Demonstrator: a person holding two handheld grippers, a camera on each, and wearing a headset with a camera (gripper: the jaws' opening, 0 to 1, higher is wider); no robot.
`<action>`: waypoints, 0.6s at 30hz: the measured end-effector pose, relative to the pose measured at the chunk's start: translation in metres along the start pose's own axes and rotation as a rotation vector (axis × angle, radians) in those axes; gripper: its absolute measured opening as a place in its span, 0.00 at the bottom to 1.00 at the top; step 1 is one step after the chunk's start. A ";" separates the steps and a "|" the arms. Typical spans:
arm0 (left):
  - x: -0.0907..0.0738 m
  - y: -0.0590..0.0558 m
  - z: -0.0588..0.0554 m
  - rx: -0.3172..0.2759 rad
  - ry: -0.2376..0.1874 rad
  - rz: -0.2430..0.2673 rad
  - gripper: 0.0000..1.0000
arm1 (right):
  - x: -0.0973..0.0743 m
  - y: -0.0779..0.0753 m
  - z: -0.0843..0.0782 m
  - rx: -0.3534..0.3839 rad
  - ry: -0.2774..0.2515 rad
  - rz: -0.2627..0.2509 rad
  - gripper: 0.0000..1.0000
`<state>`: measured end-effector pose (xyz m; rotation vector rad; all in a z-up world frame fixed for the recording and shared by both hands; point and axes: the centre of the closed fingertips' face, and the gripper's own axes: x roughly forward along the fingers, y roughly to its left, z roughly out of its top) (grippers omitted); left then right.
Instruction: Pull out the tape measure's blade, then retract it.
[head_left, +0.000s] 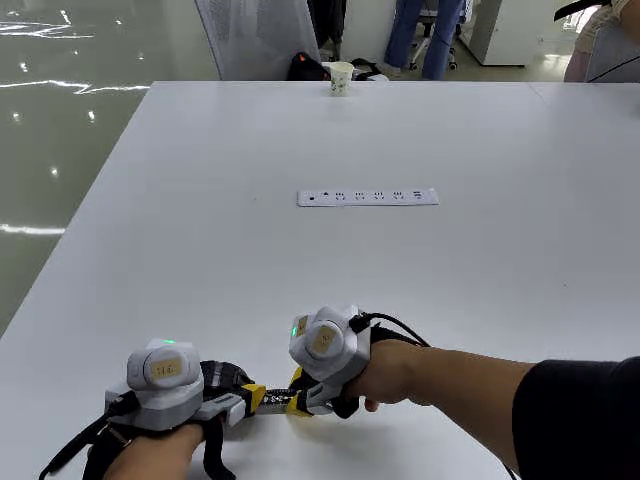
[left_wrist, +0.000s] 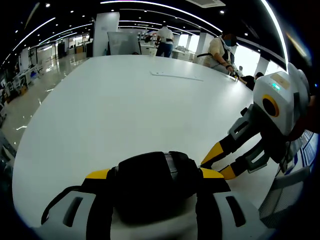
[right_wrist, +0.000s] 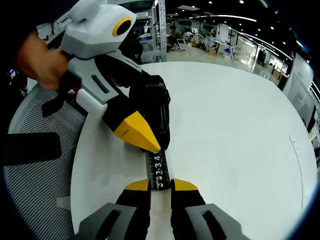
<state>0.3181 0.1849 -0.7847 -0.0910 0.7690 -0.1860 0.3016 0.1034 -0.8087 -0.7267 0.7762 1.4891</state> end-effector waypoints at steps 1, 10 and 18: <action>0.000 0.000 0.000 -0.001 0.001 -0.001 0.63 | 0.000 0.000 0.001 0.002 -0.001 0.000 0.12; 0.000 0.000 0.000 -0.005 0.000 -0.002 0.63 | 0.003 0.000 0.004 -0.011 -0.006 -0.003 0.12; 0.000 0.000 0.000 -0.008 0.001 -0.004 0.63 | 0.005 0.000 0.006 -0.024 -0.011 -0.002 0.12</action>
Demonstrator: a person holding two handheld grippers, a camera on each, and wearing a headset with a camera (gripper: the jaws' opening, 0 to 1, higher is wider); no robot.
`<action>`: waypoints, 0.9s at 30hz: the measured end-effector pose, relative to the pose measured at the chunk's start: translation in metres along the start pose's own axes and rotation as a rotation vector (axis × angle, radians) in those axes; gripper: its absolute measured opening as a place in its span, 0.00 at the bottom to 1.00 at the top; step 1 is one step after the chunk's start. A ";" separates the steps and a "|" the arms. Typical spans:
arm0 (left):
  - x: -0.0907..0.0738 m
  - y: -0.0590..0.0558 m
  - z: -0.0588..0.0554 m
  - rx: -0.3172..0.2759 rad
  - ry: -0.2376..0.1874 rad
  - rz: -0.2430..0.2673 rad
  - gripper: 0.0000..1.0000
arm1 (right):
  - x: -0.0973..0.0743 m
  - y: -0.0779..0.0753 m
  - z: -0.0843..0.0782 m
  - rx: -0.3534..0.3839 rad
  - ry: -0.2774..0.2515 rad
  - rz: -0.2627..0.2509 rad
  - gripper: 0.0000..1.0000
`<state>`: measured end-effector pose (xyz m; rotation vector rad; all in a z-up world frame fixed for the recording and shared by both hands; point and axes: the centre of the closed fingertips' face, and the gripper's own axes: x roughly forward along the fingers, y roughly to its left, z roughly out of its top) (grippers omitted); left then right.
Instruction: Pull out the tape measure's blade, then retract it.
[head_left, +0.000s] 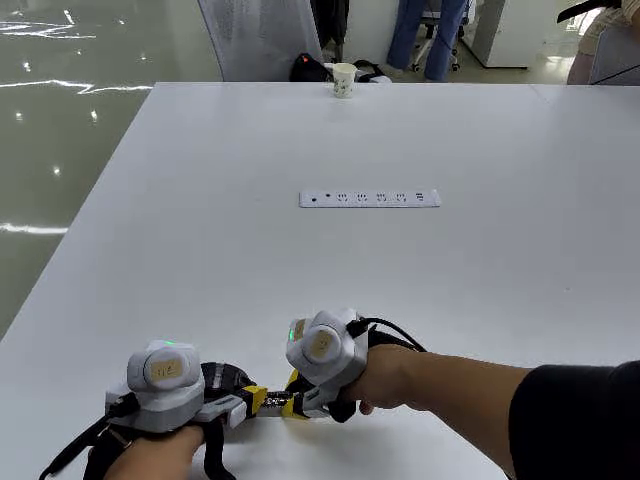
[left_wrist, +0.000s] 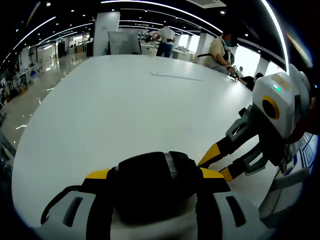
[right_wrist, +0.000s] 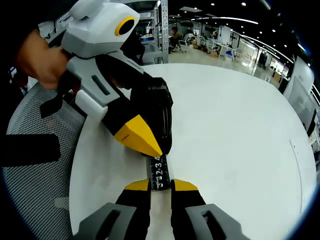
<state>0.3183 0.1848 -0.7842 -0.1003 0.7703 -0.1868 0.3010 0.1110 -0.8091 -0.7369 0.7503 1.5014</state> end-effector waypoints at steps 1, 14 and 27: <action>0.000 0.000 0.000 0.000 0.000 0.000 0.63 | 0.000 0.000 0.000 0.001 -0.001 0.000 0.12; 0.000 0.001 -0.001 -0.009 0.000 -0.002 0.62 | 0.004 0.001 0.005 0.012 -0.018 0.009 0.12; 0.000 0.001 -0.001 -0.011 -0.002 -0.004 0.62 | 0.007 0.000 0.009 0.018 -0.034 0.007 0.12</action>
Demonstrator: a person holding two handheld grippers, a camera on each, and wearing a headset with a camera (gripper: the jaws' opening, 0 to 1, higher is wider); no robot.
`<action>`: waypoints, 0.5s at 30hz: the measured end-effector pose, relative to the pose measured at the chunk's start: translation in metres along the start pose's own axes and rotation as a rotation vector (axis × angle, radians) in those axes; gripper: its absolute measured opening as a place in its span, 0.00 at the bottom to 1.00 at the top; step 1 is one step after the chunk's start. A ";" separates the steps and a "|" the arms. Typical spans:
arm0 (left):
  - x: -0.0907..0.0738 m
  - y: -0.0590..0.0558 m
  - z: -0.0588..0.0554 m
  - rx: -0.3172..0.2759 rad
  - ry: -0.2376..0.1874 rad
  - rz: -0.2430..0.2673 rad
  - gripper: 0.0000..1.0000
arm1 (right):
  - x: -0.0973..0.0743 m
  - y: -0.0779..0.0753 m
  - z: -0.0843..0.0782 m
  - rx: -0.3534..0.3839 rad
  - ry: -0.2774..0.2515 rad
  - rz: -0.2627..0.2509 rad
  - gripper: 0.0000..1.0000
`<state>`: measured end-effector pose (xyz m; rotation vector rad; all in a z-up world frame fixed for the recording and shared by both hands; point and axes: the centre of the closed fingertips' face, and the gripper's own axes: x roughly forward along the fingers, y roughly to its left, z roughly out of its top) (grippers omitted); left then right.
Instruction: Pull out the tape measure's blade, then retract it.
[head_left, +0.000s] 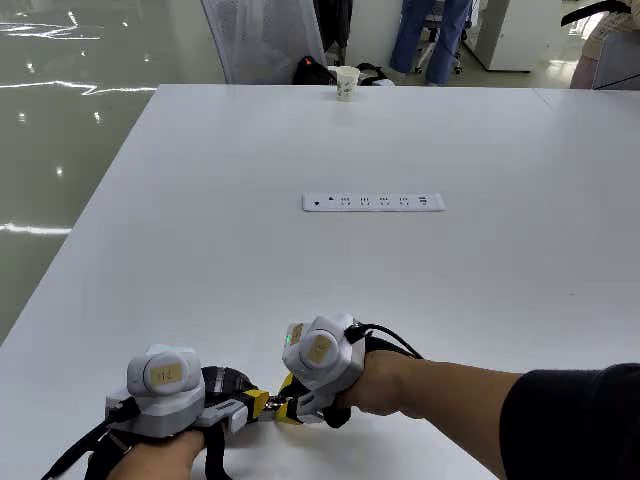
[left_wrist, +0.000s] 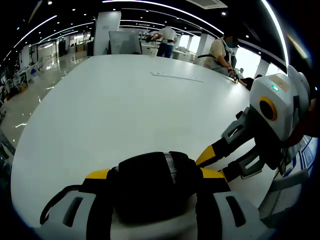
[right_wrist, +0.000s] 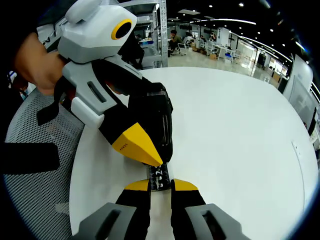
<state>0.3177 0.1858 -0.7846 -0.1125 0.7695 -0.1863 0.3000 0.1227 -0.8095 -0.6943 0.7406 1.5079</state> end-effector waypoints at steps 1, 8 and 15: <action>0.000 0.000 0.000 0.000 0.000 0.000 0.62 | 0.000 0.000 0.000 -0.003 0.000 -0.001 0.12; 0.000 0.000 0.000 -0.003 0.000 -0.001 0.62 | 0.001 0.001 0.003 0.003 -0.010 0.000 0.12; 0.000 0.000 0.001 -0.003 0.002 -0.002 0.62 | 0.004 0.002 0.008 0.007 -0.023 0.004 0.12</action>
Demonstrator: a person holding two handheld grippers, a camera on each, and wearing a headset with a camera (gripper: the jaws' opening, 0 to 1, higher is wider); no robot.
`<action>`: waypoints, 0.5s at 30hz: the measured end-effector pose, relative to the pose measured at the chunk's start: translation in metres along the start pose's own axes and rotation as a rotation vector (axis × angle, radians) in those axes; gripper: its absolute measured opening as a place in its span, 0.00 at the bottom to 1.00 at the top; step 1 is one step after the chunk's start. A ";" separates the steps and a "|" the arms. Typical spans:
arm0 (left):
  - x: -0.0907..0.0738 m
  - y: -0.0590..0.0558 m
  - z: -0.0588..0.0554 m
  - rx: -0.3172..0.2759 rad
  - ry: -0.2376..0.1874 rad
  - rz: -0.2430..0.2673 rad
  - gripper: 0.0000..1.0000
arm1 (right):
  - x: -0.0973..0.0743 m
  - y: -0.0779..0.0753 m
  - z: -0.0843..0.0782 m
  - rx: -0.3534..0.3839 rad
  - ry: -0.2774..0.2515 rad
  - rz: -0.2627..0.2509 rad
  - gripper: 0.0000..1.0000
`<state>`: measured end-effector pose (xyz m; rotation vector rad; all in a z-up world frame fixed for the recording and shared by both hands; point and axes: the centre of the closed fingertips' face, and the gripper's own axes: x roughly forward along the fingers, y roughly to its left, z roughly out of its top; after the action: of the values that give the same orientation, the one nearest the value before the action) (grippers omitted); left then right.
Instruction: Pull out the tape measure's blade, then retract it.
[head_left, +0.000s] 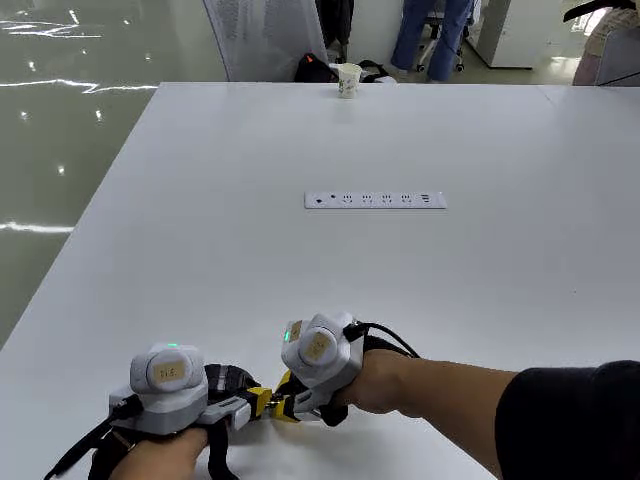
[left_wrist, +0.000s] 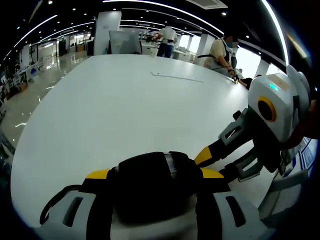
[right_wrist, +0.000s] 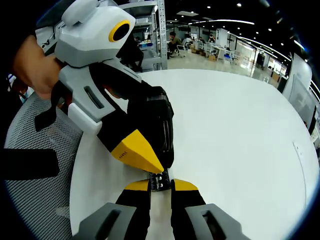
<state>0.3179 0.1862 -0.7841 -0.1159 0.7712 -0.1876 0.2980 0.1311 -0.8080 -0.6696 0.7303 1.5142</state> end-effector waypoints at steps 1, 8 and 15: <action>0.000 0.000 0.000 -0.001 0.000 0.000 0.62 | 0.000 0.000 0.000 0.001 -0.001 0.000 0.12; -0.001 0.000 0.000 -0.002 0.000 -0.001 0.63 | 0.002 0.000 0.003 0.003 -0.007 0.001 0.12; -0.001 0.000 0.000 -0.003 0.001 -0.001 0.63 | 0.004 0.000 0.004 0.003 -0.009 0.003 0.12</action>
<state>0.3178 0.1868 -0.7835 -0.1191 0.7721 -0.1875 0.2972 0.1373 -0.8086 -0.6596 0.7271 1.5176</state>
